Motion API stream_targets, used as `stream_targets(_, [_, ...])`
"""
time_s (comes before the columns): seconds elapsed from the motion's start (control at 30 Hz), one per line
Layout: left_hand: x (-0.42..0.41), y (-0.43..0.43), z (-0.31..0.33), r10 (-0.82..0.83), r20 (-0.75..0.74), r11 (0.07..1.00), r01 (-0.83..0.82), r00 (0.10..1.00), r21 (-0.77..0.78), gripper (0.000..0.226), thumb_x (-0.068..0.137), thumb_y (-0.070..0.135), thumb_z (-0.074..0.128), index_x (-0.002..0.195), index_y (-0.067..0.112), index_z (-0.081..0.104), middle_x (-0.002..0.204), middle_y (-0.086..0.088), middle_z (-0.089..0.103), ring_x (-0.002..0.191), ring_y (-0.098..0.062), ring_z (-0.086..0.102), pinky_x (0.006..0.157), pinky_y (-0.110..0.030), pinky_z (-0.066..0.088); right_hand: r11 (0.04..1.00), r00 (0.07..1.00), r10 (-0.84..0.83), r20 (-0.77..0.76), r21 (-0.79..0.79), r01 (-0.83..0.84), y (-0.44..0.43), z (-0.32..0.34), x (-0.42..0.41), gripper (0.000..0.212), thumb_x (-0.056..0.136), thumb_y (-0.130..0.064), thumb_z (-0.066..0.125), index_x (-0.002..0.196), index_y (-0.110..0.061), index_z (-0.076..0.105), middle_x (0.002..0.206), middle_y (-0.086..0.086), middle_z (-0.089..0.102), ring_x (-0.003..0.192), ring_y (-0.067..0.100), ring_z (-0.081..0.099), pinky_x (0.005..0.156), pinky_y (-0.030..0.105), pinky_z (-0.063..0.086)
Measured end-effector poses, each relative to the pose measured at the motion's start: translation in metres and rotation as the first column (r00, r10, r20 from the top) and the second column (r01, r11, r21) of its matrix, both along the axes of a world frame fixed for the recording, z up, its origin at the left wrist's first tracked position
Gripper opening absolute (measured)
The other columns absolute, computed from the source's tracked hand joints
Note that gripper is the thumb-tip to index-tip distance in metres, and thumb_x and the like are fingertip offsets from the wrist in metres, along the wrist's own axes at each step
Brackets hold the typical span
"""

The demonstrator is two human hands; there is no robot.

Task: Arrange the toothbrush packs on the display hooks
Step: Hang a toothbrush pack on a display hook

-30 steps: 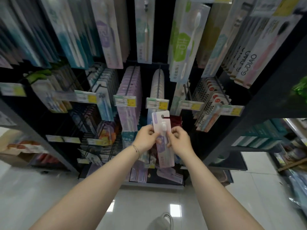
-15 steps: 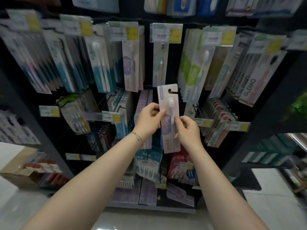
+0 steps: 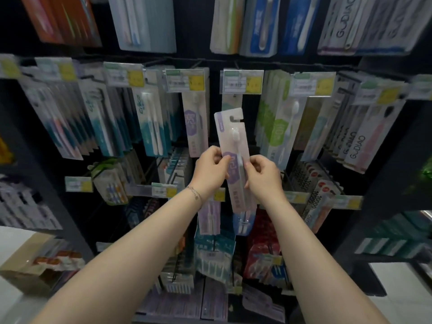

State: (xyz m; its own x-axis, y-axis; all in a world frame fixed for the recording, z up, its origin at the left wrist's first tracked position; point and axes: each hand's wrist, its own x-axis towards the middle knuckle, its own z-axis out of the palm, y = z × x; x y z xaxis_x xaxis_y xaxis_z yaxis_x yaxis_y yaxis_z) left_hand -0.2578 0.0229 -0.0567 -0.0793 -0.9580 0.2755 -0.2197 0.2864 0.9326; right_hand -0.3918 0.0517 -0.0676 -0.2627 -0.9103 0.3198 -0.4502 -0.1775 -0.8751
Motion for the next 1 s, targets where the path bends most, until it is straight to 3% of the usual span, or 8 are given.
stream_targets(0.1, [0.005,-0.016,-0.005,0.008,-0.027,0.999,-0.007,1.0,0.042,0.01,0.097,0.02,0.053,0.088,0.017,0.055,0.072,-0.001,0.065,0.06,-0.013,0.065,0.056,-0.027,0.05,0.999,0.997,0.03,-0.075,-0.014,-0.031,-0.018,0.002,0.0,0.02,0.098,-0.027,0.053,0.087,-0.017,0.067,0.073,-0.001,0.065,0.064,0.013,0.058,0.055,0.023,0.041])
stream_targets(0.2, [0.011,-0.032,-0.005,0.037,-0.088,0.995,-0.029,0.995,0.094,0.011,0.1,0.018,0.047,0.089,0.017,0.051,0.077,-0.004,0.064,0.059,-0.016,0.064,0.052,-0.022,0.046,0.996,0.991,0.086,-0.106,-0.002,-0.086,-0.044,0.008,0.007,0.02,0.096,-0.027,0.055,0.087,-0.016,0.069,0.081,0.002,0.07,0.078,0.018,0.065,0.071,0.035,0.052])
stream_targets(0.4, [0.035,-0.067,0.007,0.12,-0.135,0.991,-0.109,0.984,0.083,0.013,0.101,0.021,0.044,0.091,0.018,0.051,0.076,-0.005,0.064,0.059,-0.014,0.062,0.048,-0.017,0.043,0.988,0.982,0.143,-0.126,-0.032,-0.148,-0.089,0.026,0.032,0.021,0.095,-0.026,0.056,0.088,-0.013,0.071,0.081,0.003,0.071,0.079,0.021,0.065,0.075,0.045,0.055])
stream_targets(0.57, [0.047,-0.09,0.015,0.174,-0.141,0.984,-0.166,0.975,0.064,0.015,0.1,0.02,0.046,0.087,0.015,0.051,0.074,-0.01,0.065,0.061,-0.021,0.061,0.052,-0.027,0.046,0.983,0.978,0.152,-0.143,-0.084,-0.165,-0.113,0.033,0.044,0.022,0.095,-0.024,0.057,0.086,-0.011,0.071,0.078,0.005,0.071,0.076,0.022,0.066,0.07,0.043,0.054])
stream_targets(0.83, [0.053,-0.11,0.026,0.111,-0.25,0.994,-0.113,0.962,0.007,0.009,0.1,0.016,0.048,0.093,0.01,0.051,0.079,-0.009,0.064,0.053,-0.006,0.058,0.049,-0.019,0.046,0.973,0.98,0.174,-0.101,-0.138,-0.187,-0.133,0.047,0.049,0.017,0.095,-0.025,0.058,0.091,-0.017,0.073,0.08,-0.004,0.072,0.076,0.012,0.066,0.071,0.039,0.056])
stream_targets(1.0, [0.056,-0.115,0.035,0.022,-0.243,0.997,-0.039,0.97,-0.065,0.008,0.101,0.013,0.046,0.095,0.013,0.051,0.073,-0.004,0.059,0.052,-0.005,0.053,0.051,-0.021,0.043,0.975,0.982,0.172,-0.079,-0.131,-0.181,-0.142,0.049,0.05,0.018,0.096,-0.028,0.057,0.085,-0.02,0.069,0.076,-0.006,0.07,0.073,0.014,0.066,0.069,0.04,0.056])
